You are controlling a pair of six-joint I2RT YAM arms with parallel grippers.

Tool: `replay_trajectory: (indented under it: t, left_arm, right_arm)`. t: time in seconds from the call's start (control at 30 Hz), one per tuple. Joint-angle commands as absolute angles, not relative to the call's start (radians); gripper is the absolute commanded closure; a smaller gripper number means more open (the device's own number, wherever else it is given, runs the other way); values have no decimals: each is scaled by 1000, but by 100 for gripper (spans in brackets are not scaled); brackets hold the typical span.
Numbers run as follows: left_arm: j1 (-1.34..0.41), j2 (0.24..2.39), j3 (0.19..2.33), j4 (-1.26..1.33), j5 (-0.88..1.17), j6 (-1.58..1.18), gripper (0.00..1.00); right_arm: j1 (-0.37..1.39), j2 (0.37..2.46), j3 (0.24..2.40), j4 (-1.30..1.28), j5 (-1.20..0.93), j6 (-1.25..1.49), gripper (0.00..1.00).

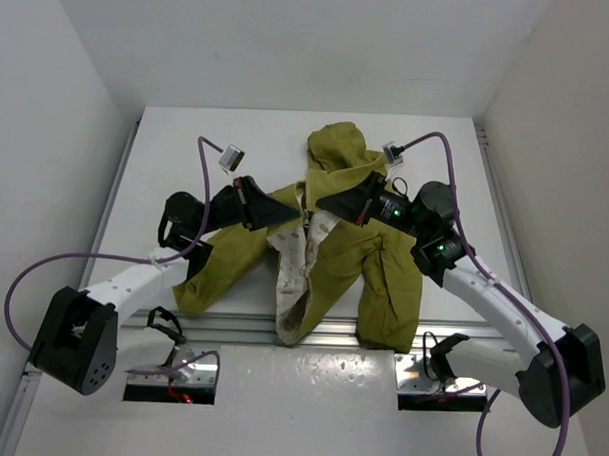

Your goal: Zip up the jacket

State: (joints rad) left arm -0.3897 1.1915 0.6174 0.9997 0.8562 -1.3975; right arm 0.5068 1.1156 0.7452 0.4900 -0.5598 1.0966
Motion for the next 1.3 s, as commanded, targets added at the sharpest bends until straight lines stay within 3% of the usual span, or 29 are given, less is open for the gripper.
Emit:
replay_trajectory:
  t: [0.0, 1.27]
  left_arm:
    - [-371, 1157, 604, 1048, 856, -1373, 100]
    - [-353, 1170, 634, 1052, 856, -1373, 100]
  right_arm:
    - [514, 1109, 802, 532, -557, 1111, 100]
    - [520, 1124, 799, 517, -560, 1131, 100]
